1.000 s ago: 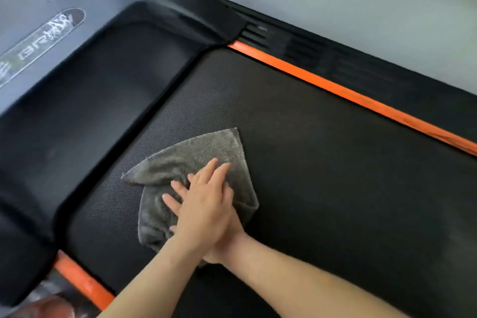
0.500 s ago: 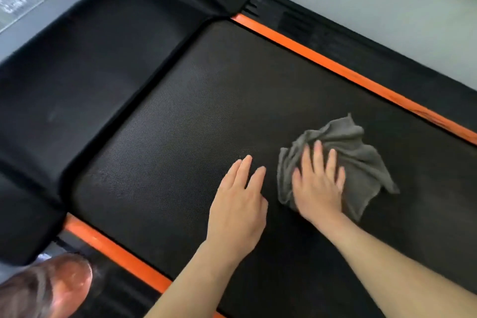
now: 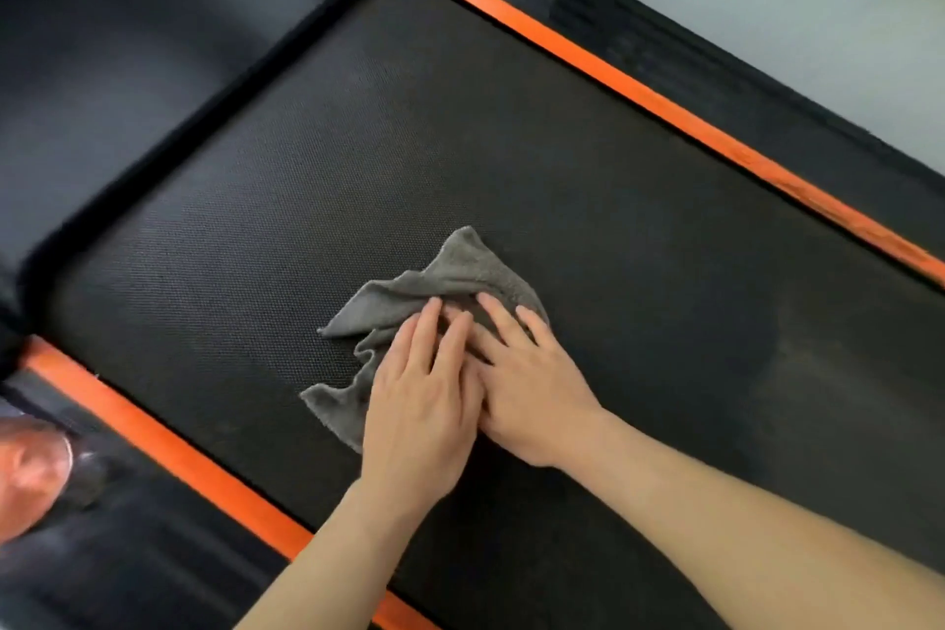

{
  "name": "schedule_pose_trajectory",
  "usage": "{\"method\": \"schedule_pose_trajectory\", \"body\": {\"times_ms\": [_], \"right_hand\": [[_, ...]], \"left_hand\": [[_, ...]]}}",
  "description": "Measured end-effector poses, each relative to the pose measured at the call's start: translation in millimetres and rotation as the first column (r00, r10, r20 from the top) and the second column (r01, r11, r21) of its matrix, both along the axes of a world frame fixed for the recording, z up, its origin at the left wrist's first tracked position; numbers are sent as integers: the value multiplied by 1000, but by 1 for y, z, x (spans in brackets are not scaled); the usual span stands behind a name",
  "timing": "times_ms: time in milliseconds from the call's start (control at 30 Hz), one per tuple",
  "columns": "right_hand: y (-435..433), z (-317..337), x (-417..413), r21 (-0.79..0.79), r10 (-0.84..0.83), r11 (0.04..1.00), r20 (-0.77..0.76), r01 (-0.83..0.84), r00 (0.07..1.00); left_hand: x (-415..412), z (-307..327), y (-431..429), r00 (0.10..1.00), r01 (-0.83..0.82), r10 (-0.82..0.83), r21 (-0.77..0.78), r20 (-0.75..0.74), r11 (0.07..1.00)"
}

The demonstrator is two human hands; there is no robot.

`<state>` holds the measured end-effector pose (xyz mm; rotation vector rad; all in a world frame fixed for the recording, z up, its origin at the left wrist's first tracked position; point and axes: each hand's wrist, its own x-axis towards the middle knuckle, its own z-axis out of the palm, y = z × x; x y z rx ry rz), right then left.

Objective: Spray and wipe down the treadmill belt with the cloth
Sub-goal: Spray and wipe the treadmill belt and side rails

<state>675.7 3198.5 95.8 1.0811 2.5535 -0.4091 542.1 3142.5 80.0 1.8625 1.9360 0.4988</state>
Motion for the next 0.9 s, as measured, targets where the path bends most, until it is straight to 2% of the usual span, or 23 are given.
{"method": "schedule_pose_trajectory", "body": {"times_ms": [100, 200, 334, 434, 501, 567, 667, 734, 767, 834, 901], "right_hand": [[19, -1, 63, 75, -226, 971, -8, 226, 974], [25, 3, 110, 95, -359, 929, 1, 357, 933], [22, 0, 74, 43, -427, 902, -62, 429, 902], [1, -9, 2, -14, -219, 975, -147, 220, 964], [-20, -9, -48, -60, -29, 998, -194, 18, 981], [-39, -9, -82, -82, 98, 990, -183, -114, 978], [-42, -13, -81, -31, 127, 990, -246, -139, 961], [-28, -19, -47, 28, 43, 999, -281, -36, 959], [-19, -22, -22, 43, -57, 997, -270, 71, 961], [2, -23, 30, 78, -297, 946, -188, 316, 936], [13, -15, 55, 73, -445, 891, -67, 449, 893]], "left_hand": [[55, -11, 27, 997, 62, -60, 43, -43, 997], [107, -13, 43, 995, 80, -74, 87, -74, 993], [84, -15, 31, 986, 12, -12, 2, -167, 1000], [14, -10, -2, 926, 40, -89, -137, -366, 990], [-40, -8, -30, 877, -82, -52, -257, -477, 963], [-74, 2, -55, 848, -271, 62, -331, -526, 904], [-78, 12, -71, 852, -321, 101, -360, -514, 876], [-68, 22, -69, 898, -314, 192, -271, -397, 910], [-62, 27, -66, 905, -350, 255, -252, -340, 902], [-47, 27, -61, 889, -414, 334, -237, -314, 879], [-28, 21, -61, 900, -401, 333, -234, -283, 886]]}}
